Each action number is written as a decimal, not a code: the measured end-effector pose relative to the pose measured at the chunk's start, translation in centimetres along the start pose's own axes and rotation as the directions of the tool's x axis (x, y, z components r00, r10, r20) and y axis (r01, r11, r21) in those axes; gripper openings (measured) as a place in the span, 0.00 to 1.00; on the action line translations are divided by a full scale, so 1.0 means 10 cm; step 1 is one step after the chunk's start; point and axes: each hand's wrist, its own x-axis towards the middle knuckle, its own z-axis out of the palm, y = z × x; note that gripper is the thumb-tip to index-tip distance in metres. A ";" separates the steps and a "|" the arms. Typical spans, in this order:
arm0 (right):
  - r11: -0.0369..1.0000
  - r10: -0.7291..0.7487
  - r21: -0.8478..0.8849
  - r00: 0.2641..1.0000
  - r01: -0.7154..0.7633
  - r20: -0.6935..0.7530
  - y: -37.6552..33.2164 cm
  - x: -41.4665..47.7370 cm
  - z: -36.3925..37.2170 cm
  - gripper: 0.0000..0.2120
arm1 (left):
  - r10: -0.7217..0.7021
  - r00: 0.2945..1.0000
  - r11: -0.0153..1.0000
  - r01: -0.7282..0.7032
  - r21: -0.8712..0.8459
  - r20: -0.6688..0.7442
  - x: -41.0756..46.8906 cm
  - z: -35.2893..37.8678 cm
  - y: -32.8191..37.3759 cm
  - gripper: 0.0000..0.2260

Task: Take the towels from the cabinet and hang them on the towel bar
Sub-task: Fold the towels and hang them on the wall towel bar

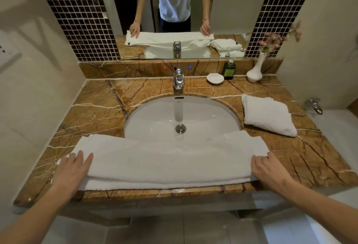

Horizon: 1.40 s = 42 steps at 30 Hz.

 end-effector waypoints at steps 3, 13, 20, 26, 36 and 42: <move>0.997 0.031 0.068 0.999 -0.030 -0.015 0.01 0.00 0.01 0.22 | 0.043 0.996 0.998 -0.039 -0.056 0.072 0.00 -0.01 0.05 0.34; 0.963 -0.004 0.269 0.995 0.030 -0.098 0.12 0.10 -0.10 0.23 | 0.126 0.990 0.807 -0.064 -0.587 0.064 0.18 -0.31 0.34 0.24; 0.791 -0.027 0.612 0.997 -0.020 0.068 -0.04 0.20 0.01 0.37 | 0.148 0.973 0.773 -0.001 -0.635 0.178 0.16 -0.13 0.52 0.33; 0.759 0.001 0.646 0.992 -0.085 0.130 -0.23 0.18 0.09 0.39 | 0.120 0.972 0.770 0.038 -0.637 0.203 0.10 -0.08 0.55 0.33; 0.781 0.036 0.619 0.995 -0.086 0.093 -0.05 0.22 -0.16 0.30 | 0.167 0.984 0.783 -0.092 -0.615 0.066 0.27 -0.33 0.46 0.39; 0.789 0.115 0.602 0.992 -0.125 0.056 0.17 0.23 -0.48 0.30 | 0.245 0.966 0.796 -0.246 -0.553 -0.078 0.60 -0.92 0.57 0.34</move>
